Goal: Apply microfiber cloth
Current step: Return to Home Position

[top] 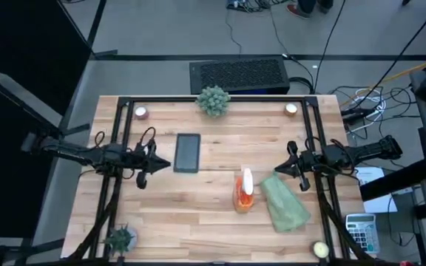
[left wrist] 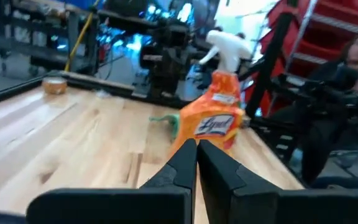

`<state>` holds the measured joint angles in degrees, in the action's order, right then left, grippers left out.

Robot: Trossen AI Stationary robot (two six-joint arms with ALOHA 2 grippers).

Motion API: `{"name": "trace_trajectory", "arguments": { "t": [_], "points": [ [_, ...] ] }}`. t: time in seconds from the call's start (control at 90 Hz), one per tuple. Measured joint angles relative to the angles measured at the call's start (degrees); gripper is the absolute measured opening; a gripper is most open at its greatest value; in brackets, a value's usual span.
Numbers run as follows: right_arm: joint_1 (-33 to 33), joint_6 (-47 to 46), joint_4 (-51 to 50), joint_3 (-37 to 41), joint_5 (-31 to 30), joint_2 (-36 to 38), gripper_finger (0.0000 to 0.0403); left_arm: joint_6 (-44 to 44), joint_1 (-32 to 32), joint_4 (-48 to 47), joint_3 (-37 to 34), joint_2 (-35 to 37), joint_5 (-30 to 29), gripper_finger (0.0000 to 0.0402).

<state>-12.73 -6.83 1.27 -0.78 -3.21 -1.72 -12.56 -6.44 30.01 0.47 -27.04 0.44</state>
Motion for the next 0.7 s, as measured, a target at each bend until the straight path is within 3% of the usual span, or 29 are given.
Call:
{"name": "trace_trajectory", "arguments": {
  "t": [0.422,0.7],
  "points": [
    [0.0,0.0,0.18,0.0,0.02,-0.02,0.0004,4.01,1.58,-1.44,0.0,5.55,4.13,0.0],
    [0.0,0.0,0.18,0.0,0.03,-0.02,0.0004,3.61,5.13,-12.78,-0.02,9.65,4.68,0.0]
  ]
}}
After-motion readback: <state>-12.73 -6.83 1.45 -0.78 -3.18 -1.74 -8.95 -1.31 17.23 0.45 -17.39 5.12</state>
